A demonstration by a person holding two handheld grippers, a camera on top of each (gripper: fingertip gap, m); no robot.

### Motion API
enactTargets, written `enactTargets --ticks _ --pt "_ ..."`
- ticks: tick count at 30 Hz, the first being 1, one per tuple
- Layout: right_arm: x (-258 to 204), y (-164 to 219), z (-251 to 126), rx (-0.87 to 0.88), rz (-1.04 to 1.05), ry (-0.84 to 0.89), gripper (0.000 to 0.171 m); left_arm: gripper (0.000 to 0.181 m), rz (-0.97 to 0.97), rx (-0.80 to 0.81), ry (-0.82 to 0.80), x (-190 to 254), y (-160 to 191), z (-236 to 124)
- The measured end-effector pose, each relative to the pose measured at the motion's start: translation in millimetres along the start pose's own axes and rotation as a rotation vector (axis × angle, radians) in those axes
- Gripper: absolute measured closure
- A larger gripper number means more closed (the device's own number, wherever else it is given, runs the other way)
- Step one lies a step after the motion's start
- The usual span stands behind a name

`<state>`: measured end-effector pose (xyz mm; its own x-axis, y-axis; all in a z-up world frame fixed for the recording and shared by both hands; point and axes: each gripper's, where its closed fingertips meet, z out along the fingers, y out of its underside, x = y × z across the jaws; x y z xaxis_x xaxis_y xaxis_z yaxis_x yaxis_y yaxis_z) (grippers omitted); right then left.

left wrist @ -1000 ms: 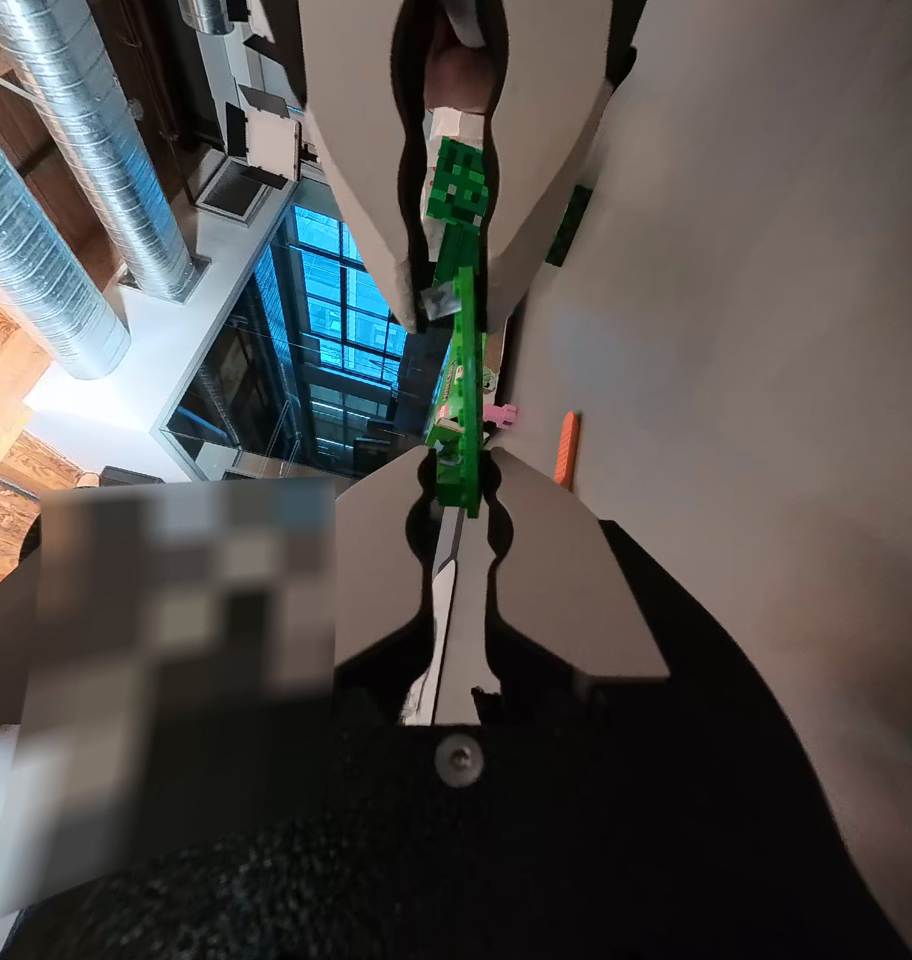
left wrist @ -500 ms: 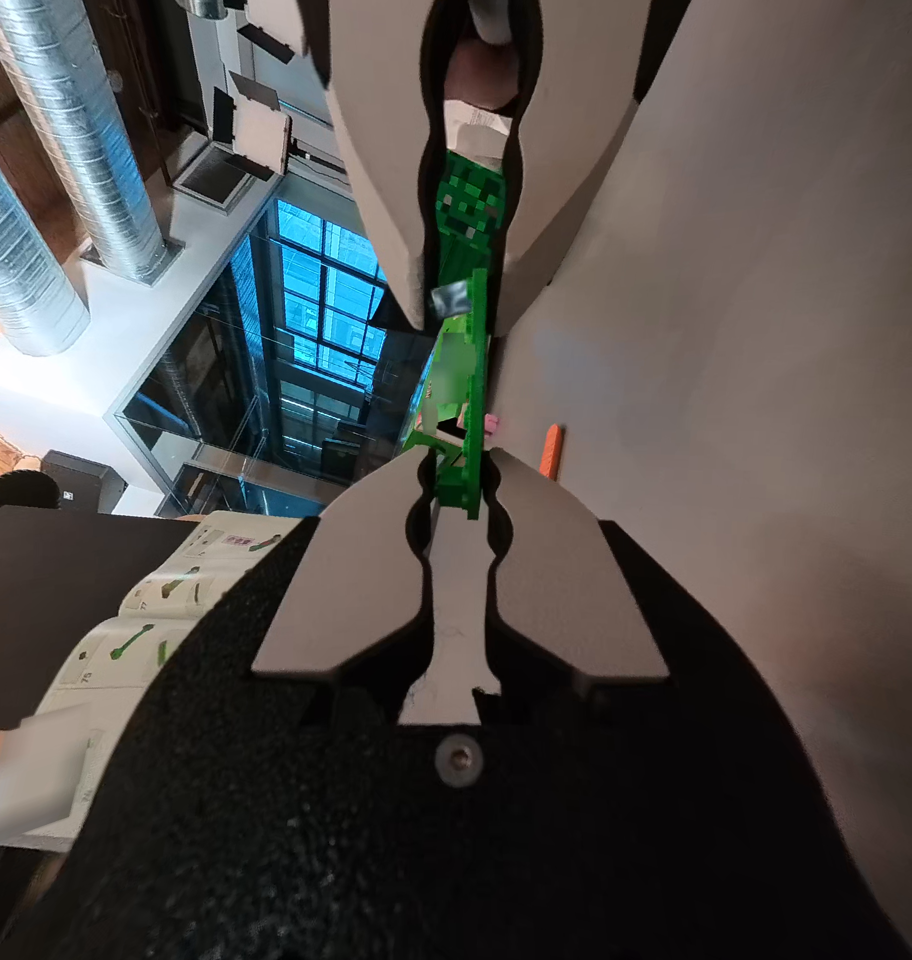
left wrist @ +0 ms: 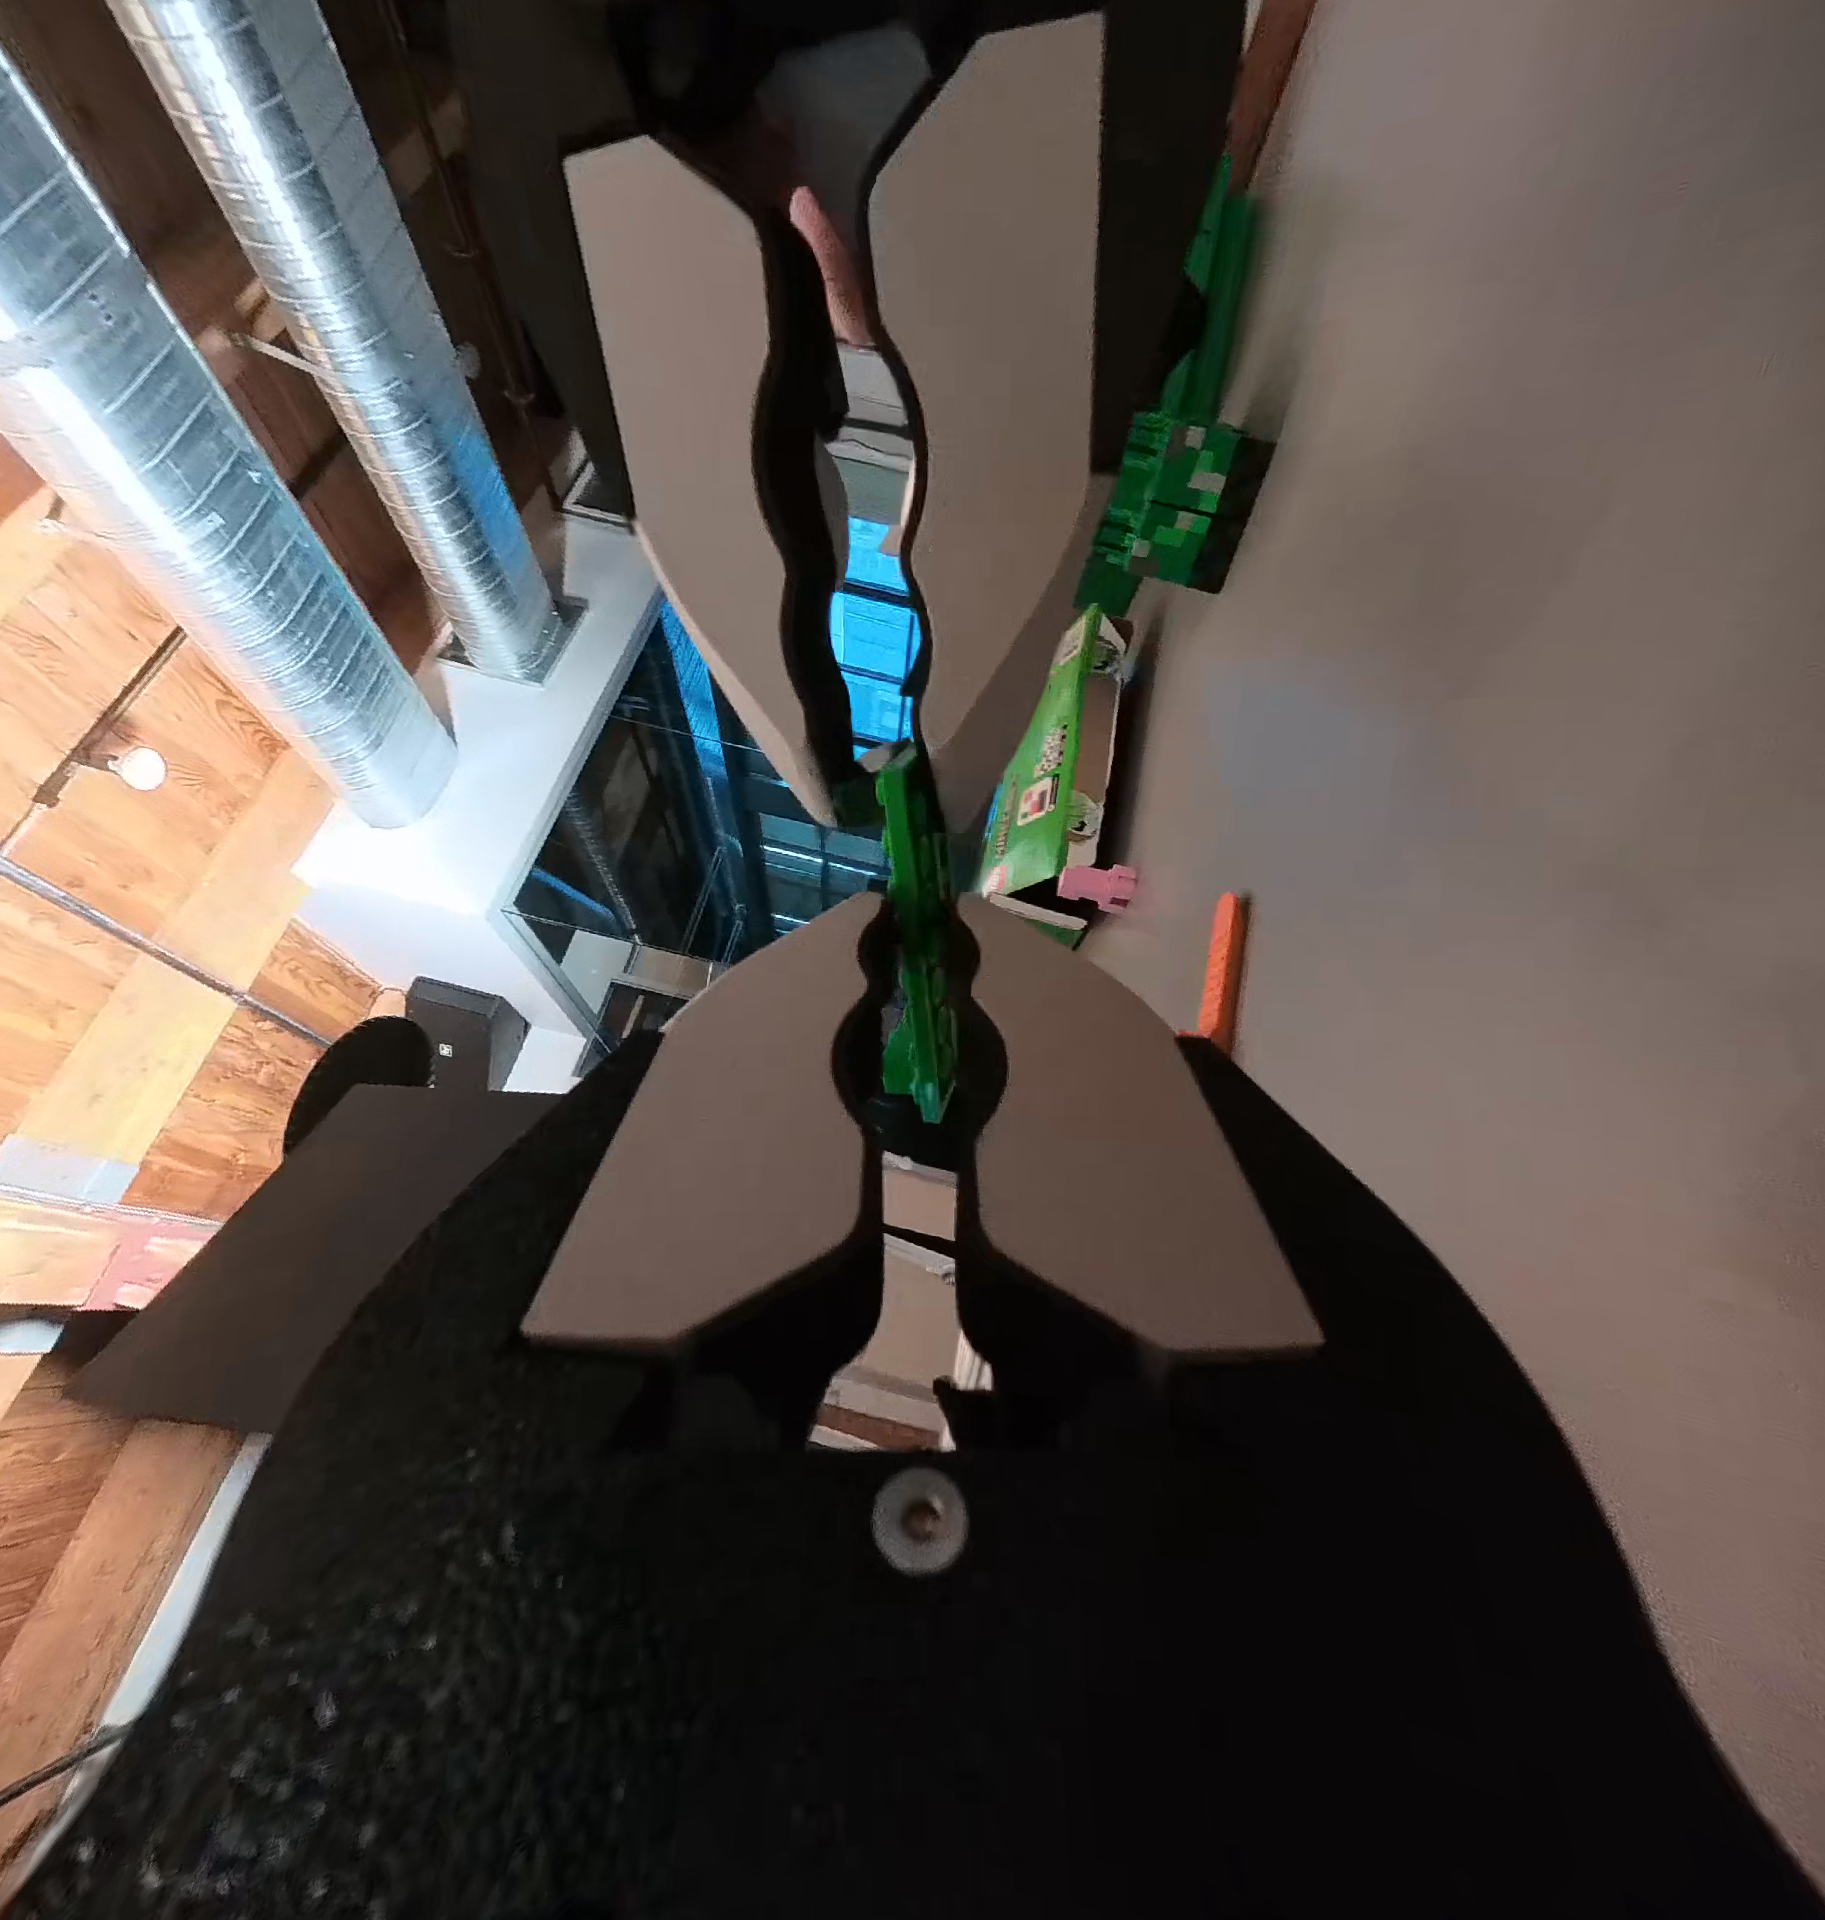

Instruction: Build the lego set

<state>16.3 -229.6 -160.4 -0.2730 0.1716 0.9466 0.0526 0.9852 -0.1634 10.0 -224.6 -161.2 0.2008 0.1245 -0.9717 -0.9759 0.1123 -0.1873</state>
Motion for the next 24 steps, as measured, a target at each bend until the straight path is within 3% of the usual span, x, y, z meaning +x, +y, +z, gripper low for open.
enactTargets --ticks 14,24 --pt "-4.1 -2.9 -2.6 -0.037 -0.212 0.050 0.151 0.177 -0.020 0.060 0.012 0.2 -7.6 -4.7" --pt "-9.0 -8.2 -4.8 -0.006 -0.163 -0.007 0.140 0.177 -0.062 0.065 0.026 -0.1 -6.2 -5.5"
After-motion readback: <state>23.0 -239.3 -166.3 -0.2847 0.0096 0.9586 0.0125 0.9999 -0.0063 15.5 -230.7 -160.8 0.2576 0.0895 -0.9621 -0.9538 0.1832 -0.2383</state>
